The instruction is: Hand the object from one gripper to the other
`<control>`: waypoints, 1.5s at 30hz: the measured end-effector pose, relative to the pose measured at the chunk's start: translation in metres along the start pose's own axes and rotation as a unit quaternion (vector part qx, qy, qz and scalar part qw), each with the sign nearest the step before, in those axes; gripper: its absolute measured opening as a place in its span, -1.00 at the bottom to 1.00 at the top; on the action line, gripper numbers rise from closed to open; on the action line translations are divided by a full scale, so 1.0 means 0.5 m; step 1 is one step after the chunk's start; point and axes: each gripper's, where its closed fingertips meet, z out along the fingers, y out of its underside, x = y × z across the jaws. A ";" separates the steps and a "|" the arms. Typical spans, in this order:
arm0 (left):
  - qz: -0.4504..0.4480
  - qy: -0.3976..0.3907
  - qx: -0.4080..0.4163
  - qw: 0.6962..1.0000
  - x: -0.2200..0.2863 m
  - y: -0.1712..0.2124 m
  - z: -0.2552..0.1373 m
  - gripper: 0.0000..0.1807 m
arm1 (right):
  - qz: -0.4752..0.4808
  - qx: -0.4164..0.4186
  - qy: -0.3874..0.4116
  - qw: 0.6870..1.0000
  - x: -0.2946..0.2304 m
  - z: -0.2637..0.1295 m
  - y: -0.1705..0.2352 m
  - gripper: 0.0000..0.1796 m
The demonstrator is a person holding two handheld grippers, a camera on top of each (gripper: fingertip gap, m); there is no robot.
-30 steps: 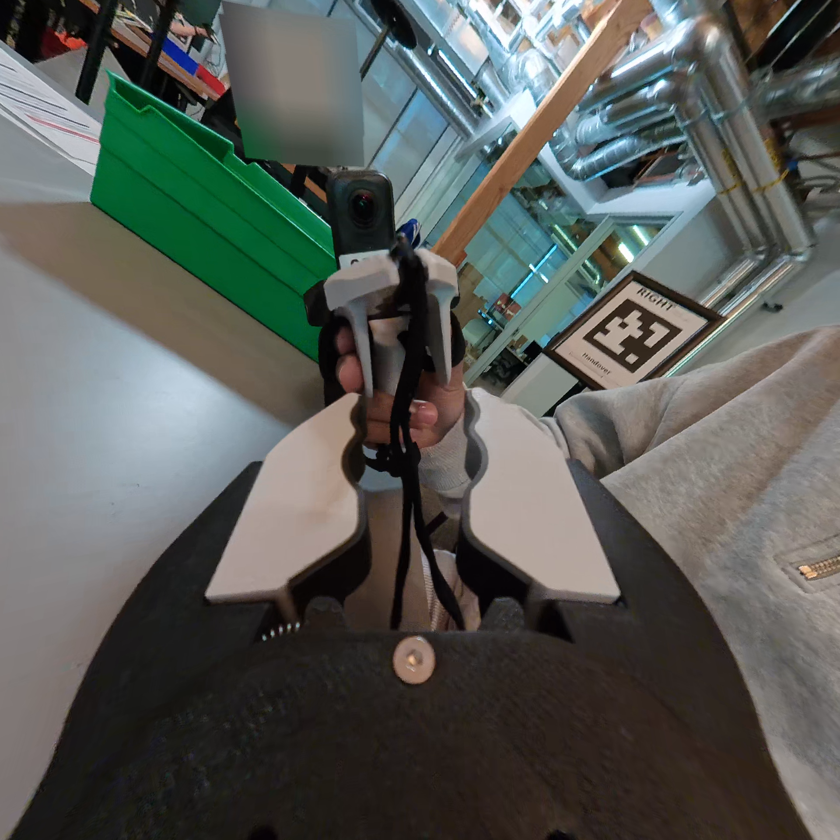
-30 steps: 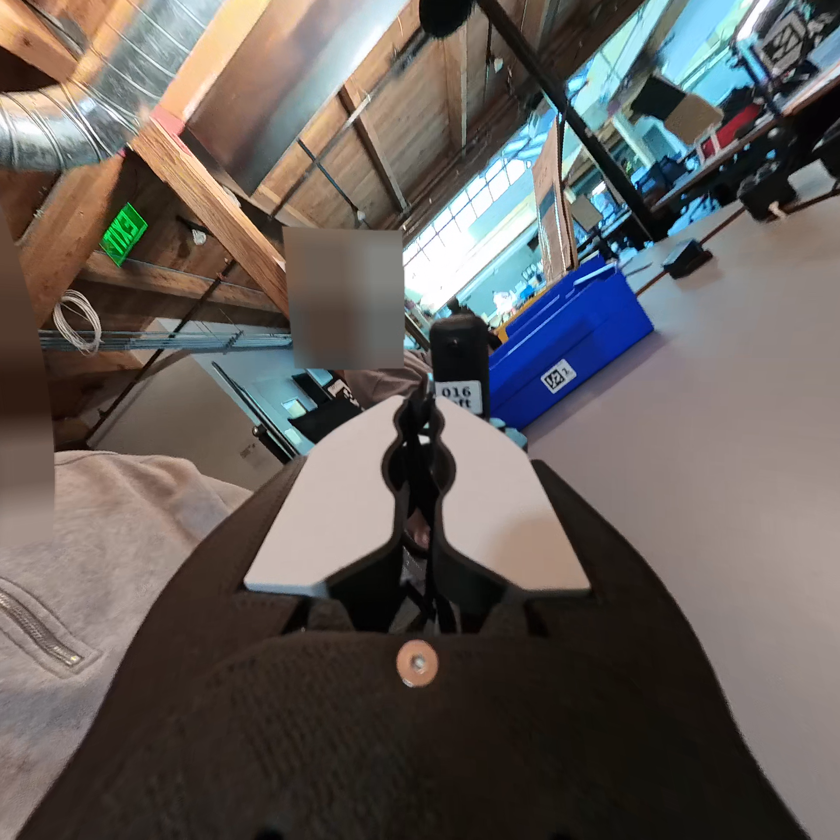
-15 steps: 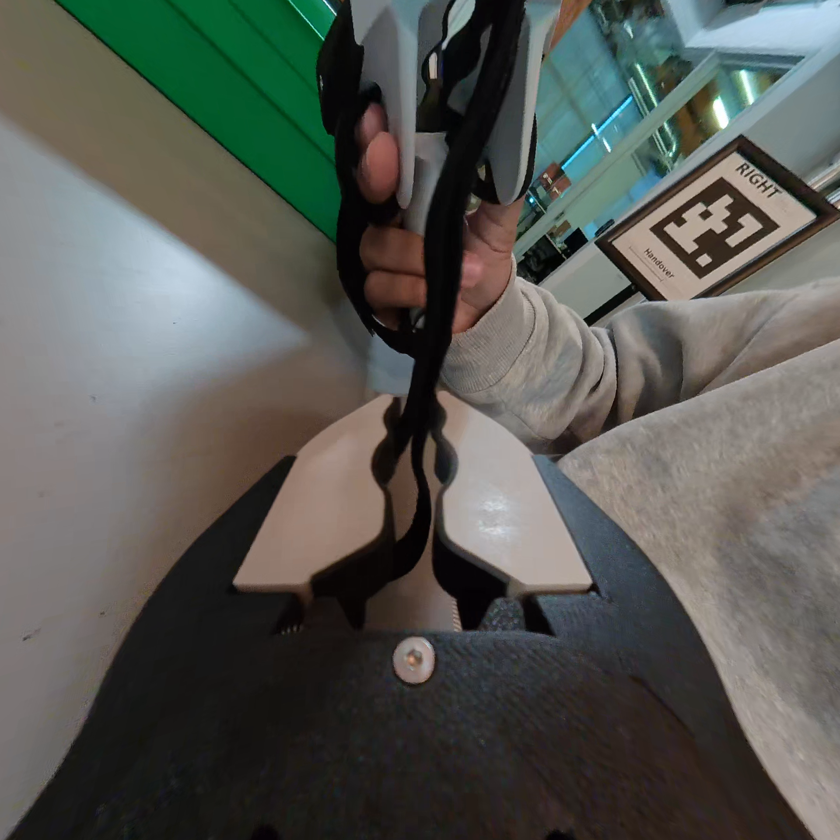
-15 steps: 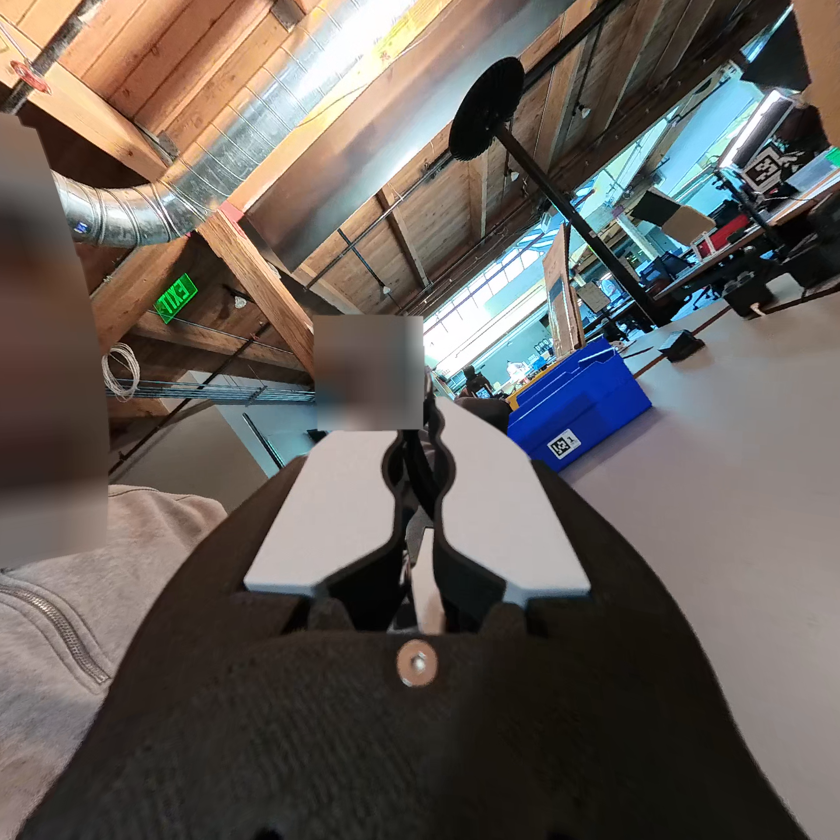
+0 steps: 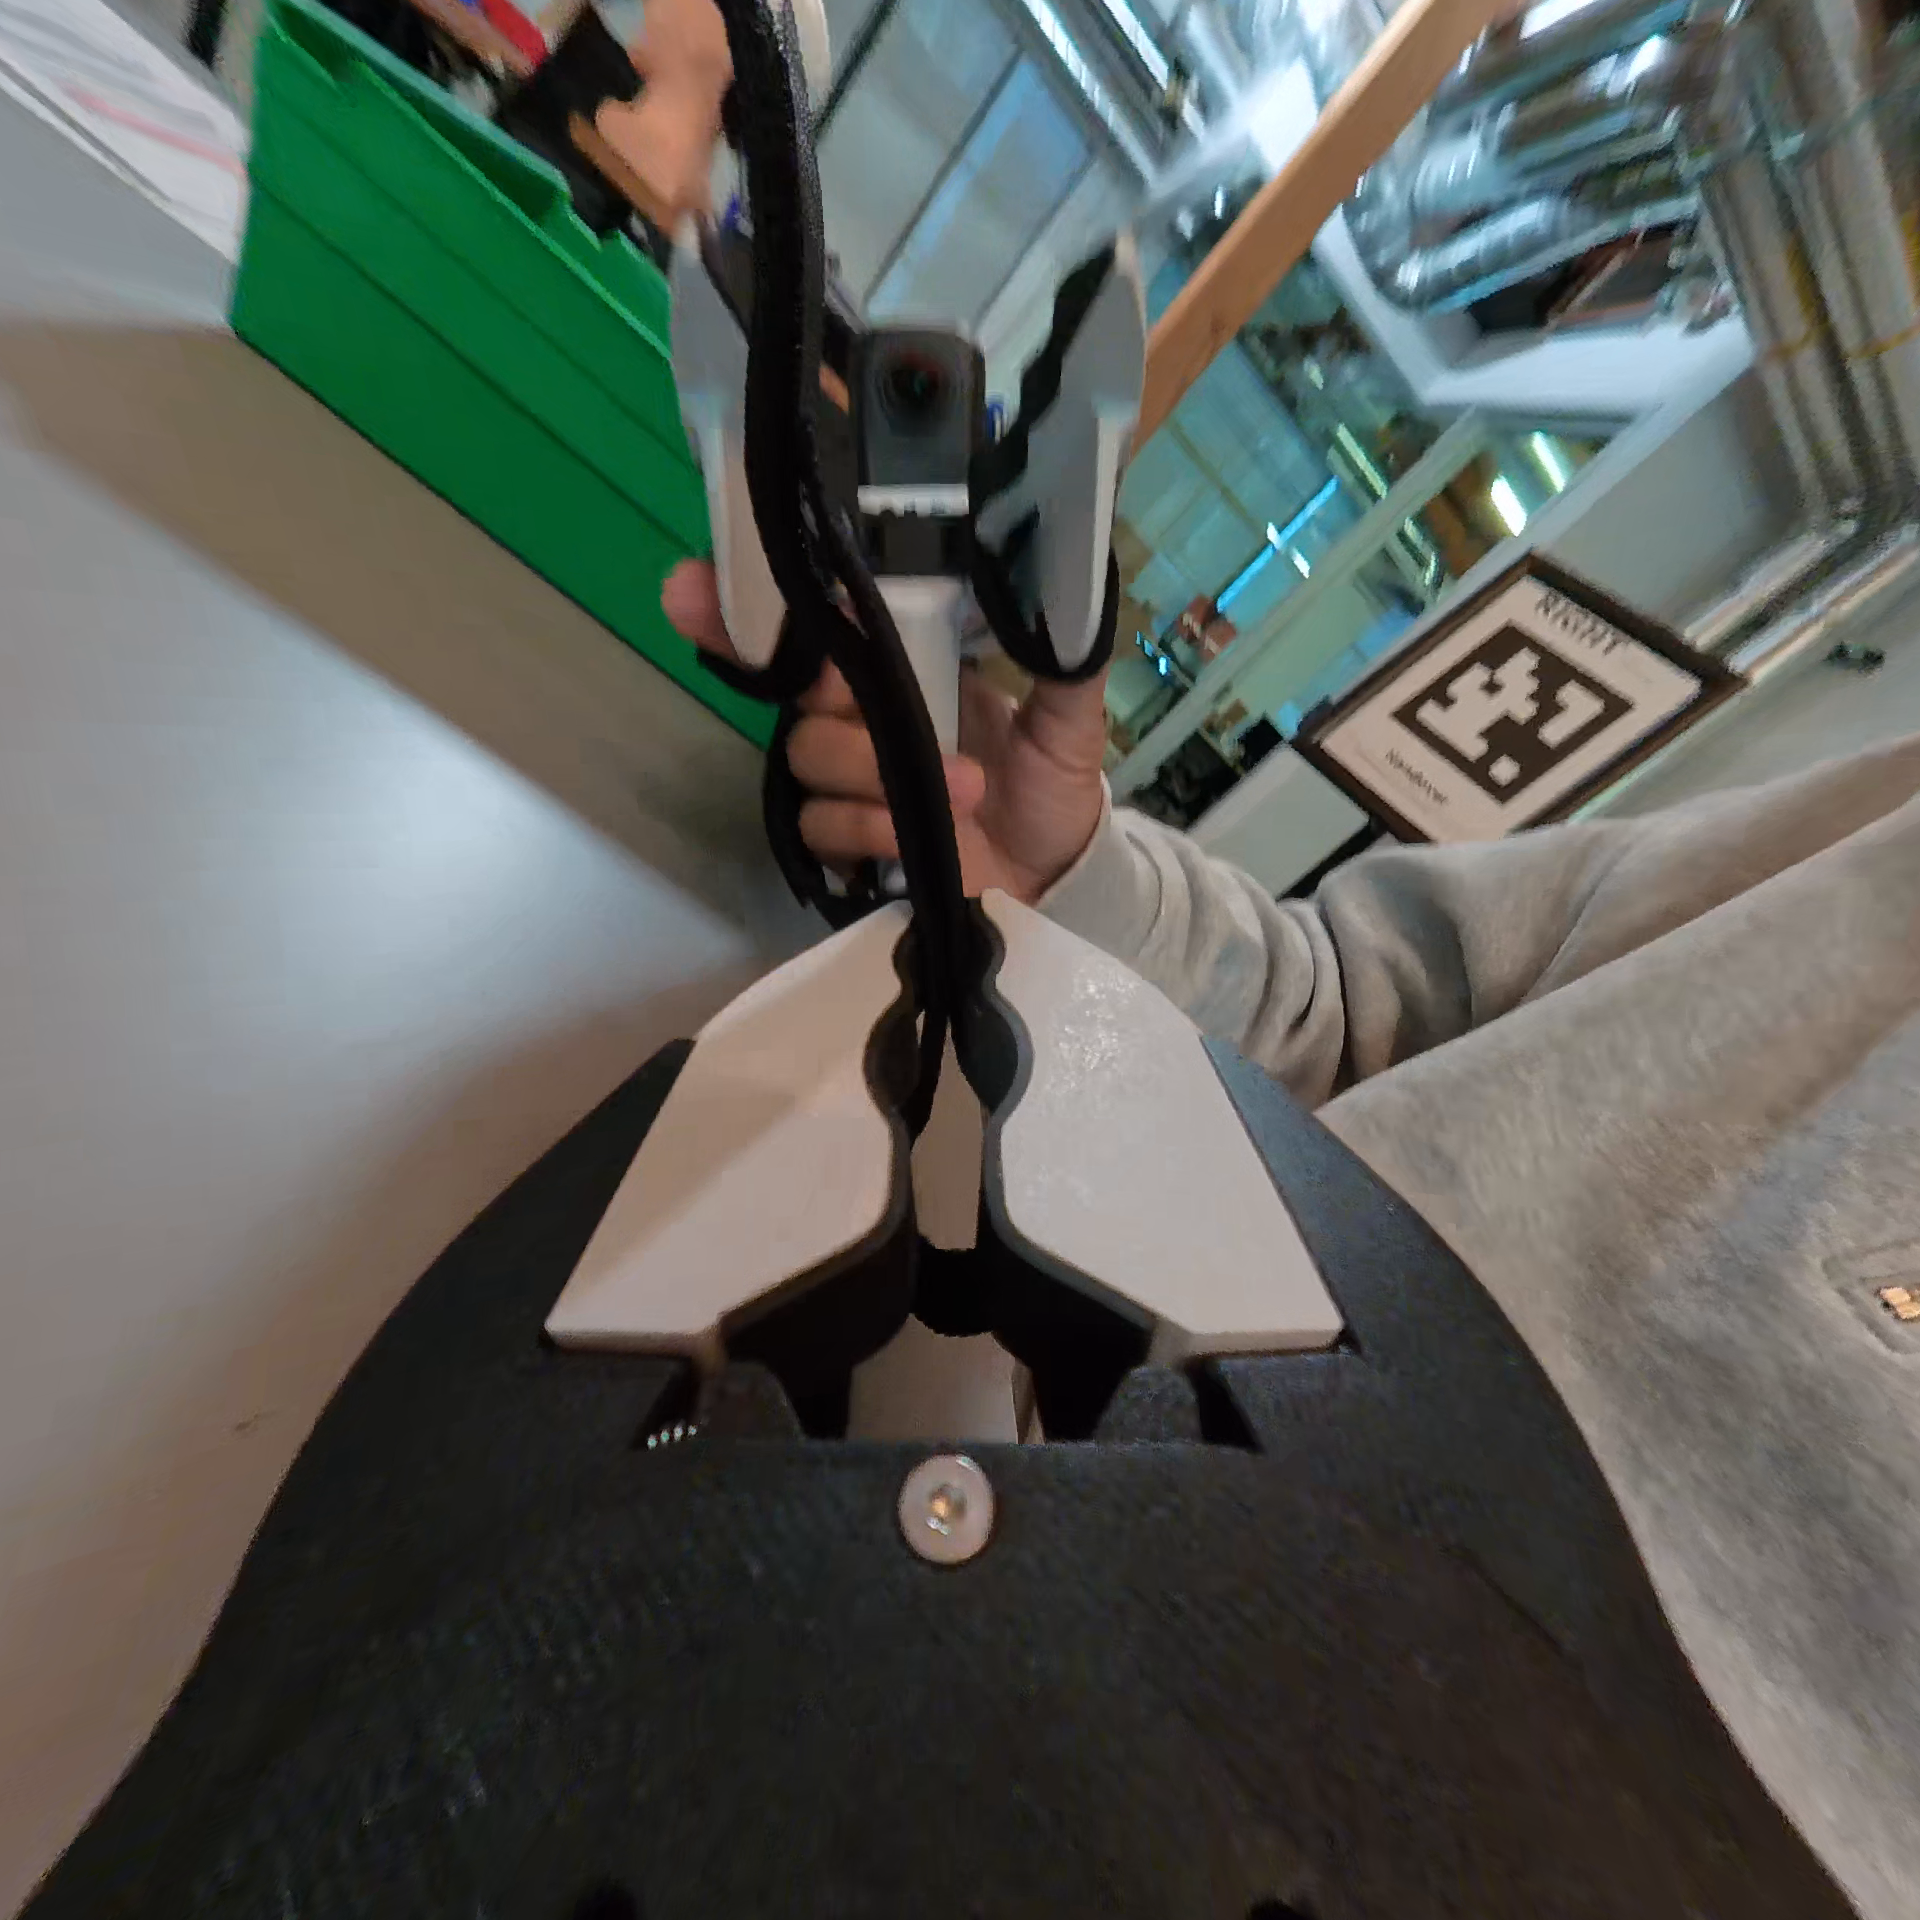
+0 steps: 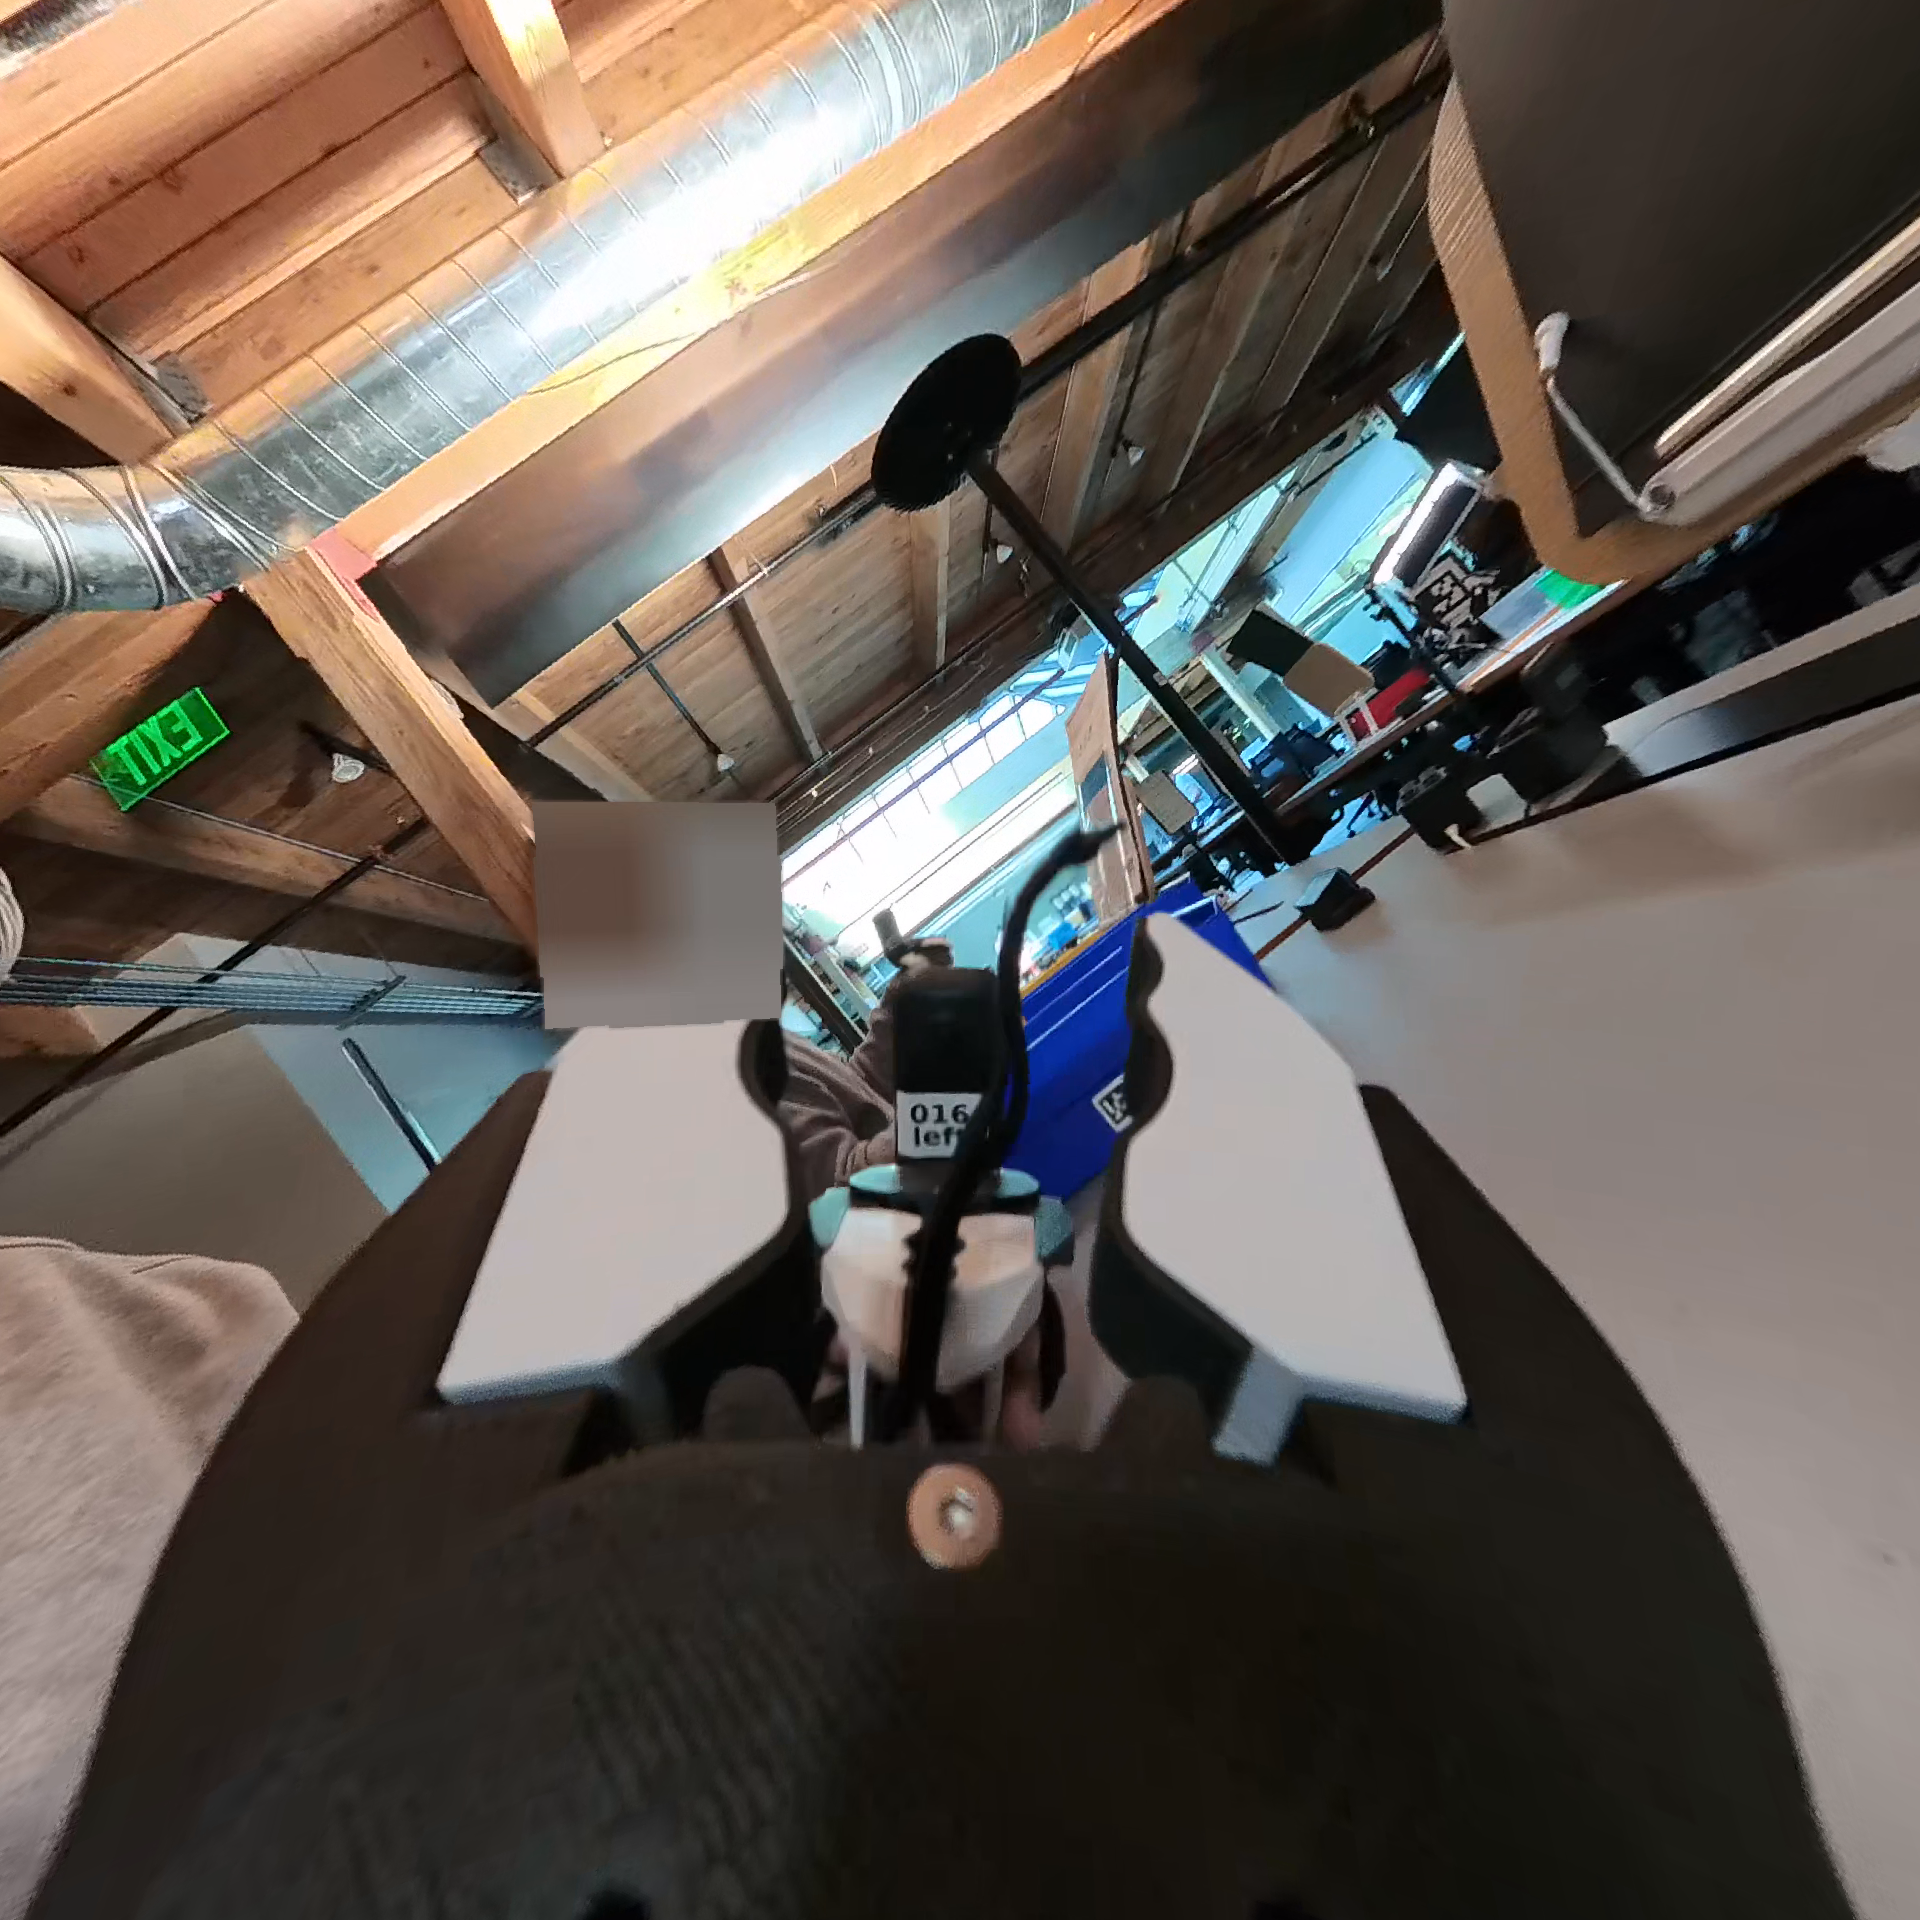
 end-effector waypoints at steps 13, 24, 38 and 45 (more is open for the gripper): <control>0.037 0.003 0.185 0.982 0.013 -0.113 -0.094 -0.94 | -0.041 -0.266 0.007 0.963 -0.007 0.044 0.230 -0.33; 0.055 0.008 0.189 0.980 0.024 -0.115 -0.090 -0.93 | -0.117 -0.345 0.005 0.931 -0.017 0.036 0.291 -0.90; 0.038 -0.016 0.220 0.975 0.004 -0.130 -0.103 -0.62 | -0.073 -0.278 0.004 0.958 -0.016 0.039 0.232 -0.93; 0.117 -0.129 0.205 0.963 -0.024 -0.134 -0.116 -0.56 | -0.030 -0.250 -0.017 0.968 -0.023 0.032 0.197 -0.93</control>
